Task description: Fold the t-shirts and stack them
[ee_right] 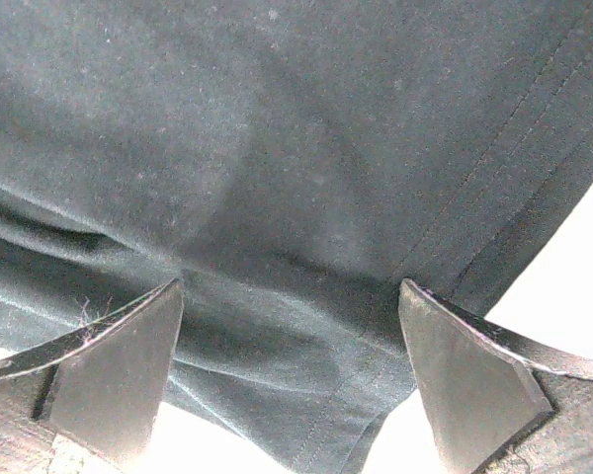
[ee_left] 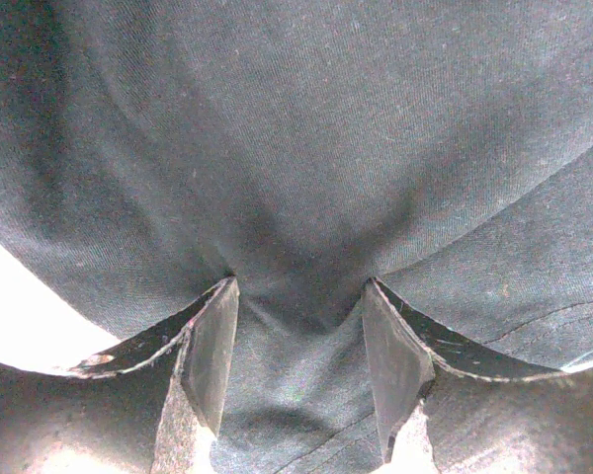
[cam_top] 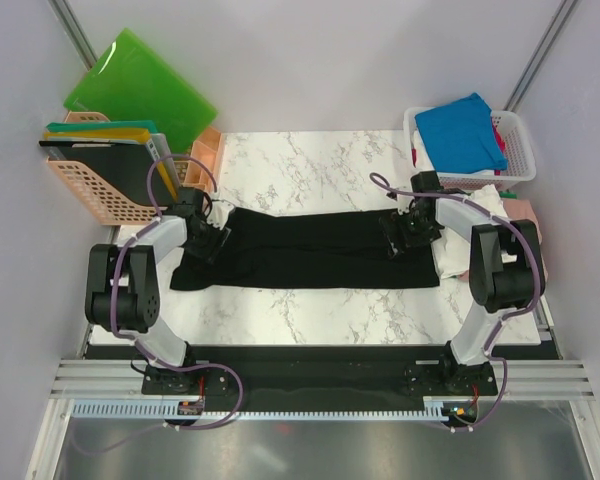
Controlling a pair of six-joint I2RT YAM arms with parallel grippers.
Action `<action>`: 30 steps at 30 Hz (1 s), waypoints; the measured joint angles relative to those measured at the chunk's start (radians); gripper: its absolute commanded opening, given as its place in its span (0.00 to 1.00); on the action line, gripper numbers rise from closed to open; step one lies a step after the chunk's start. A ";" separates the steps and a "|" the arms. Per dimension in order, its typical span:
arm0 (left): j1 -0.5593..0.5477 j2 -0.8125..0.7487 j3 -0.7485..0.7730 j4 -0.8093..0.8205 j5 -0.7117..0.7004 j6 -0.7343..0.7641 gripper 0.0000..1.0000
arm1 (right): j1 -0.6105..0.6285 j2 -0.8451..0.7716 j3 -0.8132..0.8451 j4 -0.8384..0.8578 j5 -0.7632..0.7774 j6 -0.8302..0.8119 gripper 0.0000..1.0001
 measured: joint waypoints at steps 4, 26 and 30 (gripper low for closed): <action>-0.001 -0.032 -0.042 0.042 0.000 0.009 0.60 | 0.008 0.023 0.027 -0.002 0.021 0.000 0.98; -0.030 -0.353 -0.183 -0.199 0.055 0.081 0.62 | 0.096 0.489 0.719 -0.151 0.105 -0.005 0.98; -0.041 -0.370 -0.187 -0.228 0.056 0.085 0.62 | 0.117 0.556 0.834 -0.164 0.105 0.002 0.98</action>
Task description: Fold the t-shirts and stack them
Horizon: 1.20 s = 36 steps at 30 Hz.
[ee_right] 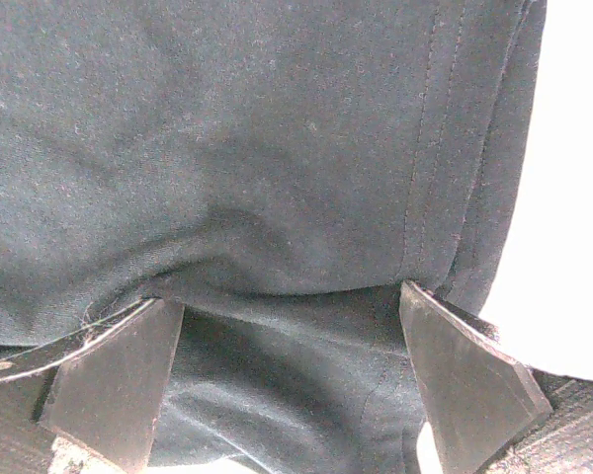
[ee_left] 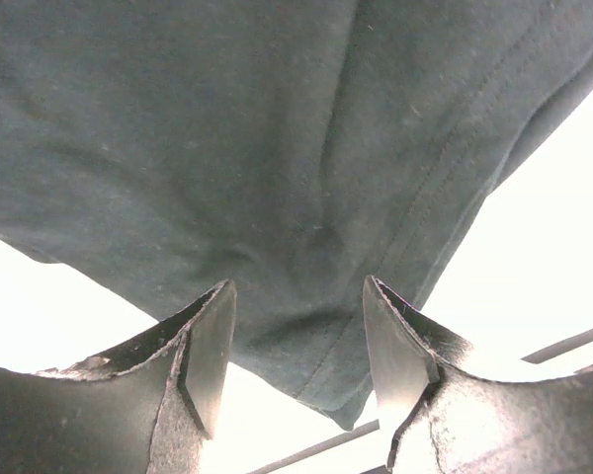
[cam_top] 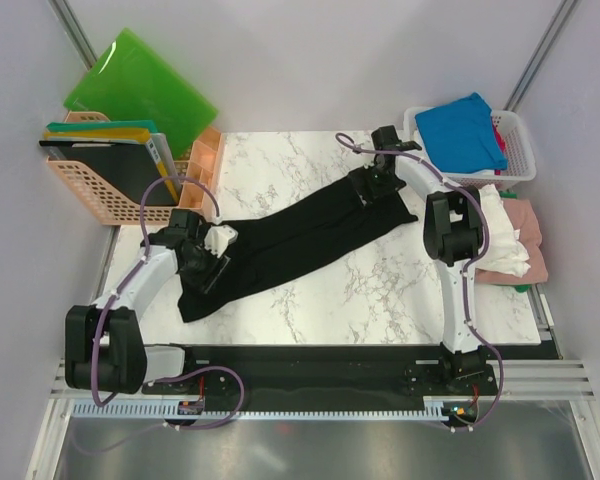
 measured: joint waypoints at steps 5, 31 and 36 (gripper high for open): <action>0.000 -0.015 -0.021 -0.029 -0.001 0.000 0.62 | 0.016 0.045 0.072 -0.008 -0.003 0.010 0.98; 0.000 -0.048 -0.033 -0.032 0.026 0.000 0.62 | 0.028 -0.430 -0.303 0.083 -0.022 -0.012 0.98; -0.001 -0.066 -0.014 -0.029 0.020 0.000 0.63 | 0.029 -0.532 -0.418 0.088 -0.024 -0.029 0.98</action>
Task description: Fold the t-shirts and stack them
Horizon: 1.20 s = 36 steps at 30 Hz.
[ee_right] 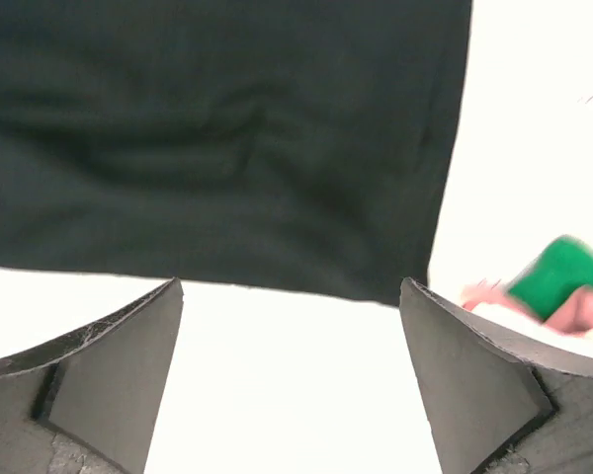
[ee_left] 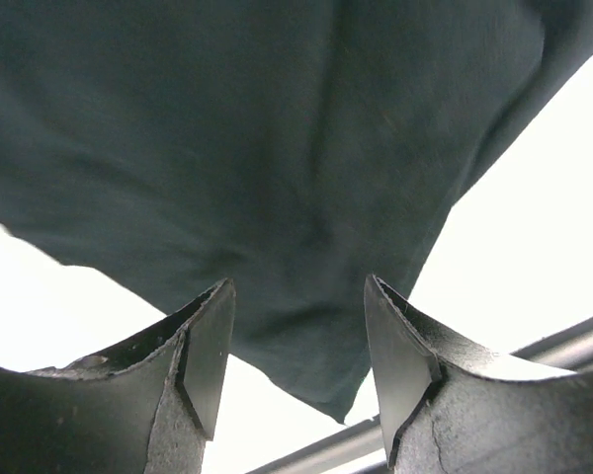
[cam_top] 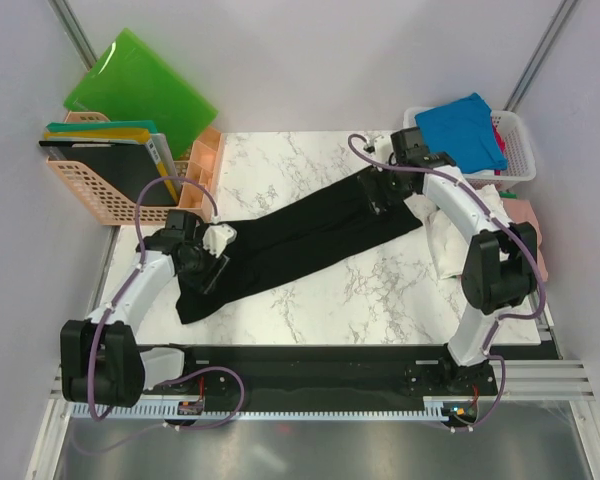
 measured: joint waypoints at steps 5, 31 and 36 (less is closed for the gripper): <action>-0.004 -0.080 0.069 0.098 -0.013 -0.016 0.65 | 0.001 -0.133 -0.163 -0.033 -0.057 -0.019 0.98; 0.007 -0.399 -0.046 0.189 -0.127 -0.072 0.81 | 0.275 0.059 -0.058 -0.061 -0.108 -0.048 0.98; 0.007 -0.186 -0.024 0.168 -0.069 -0.064 0.82 | 0.274 0.051 -0.013 -0.049 -0.069 -0.045 0.98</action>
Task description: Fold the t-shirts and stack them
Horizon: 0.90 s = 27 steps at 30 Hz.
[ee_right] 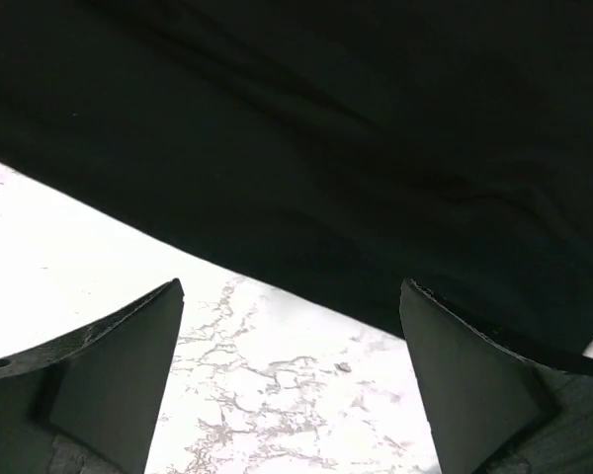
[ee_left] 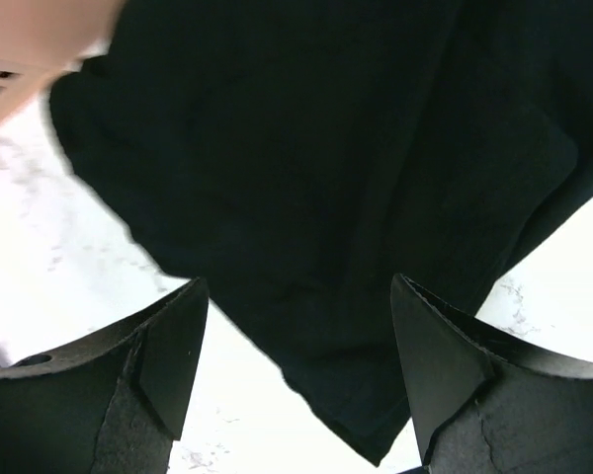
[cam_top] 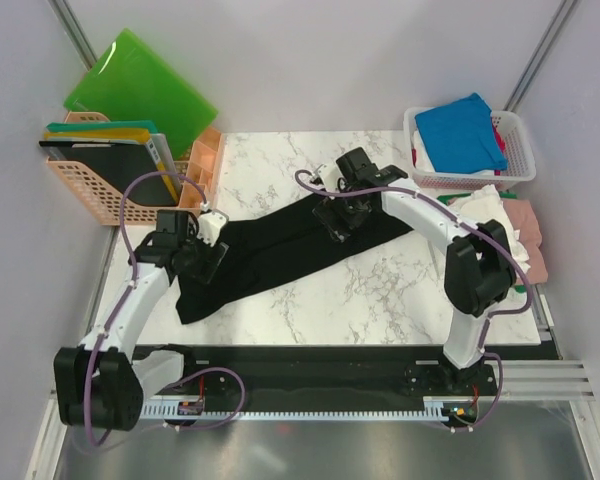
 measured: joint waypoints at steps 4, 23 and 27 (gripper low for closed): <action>0.000 0.134 0.035 -0.006 0.035 0.019 0.82 | -0.015 -0.082 -0.018 -0.006 0.075 -0.011 0.98; 0.000 0.451 0.103 -0.021 0.129 0.072 0.89 | -0.233 -0.348 -0.210 -0.009 0.154 -0.061 0.98; -0.003 0.481 0.101 -0.022 0.131 0.087 0.91 | -0.233 -0.349 -0.219 0.000 0.146 -0.061 0.98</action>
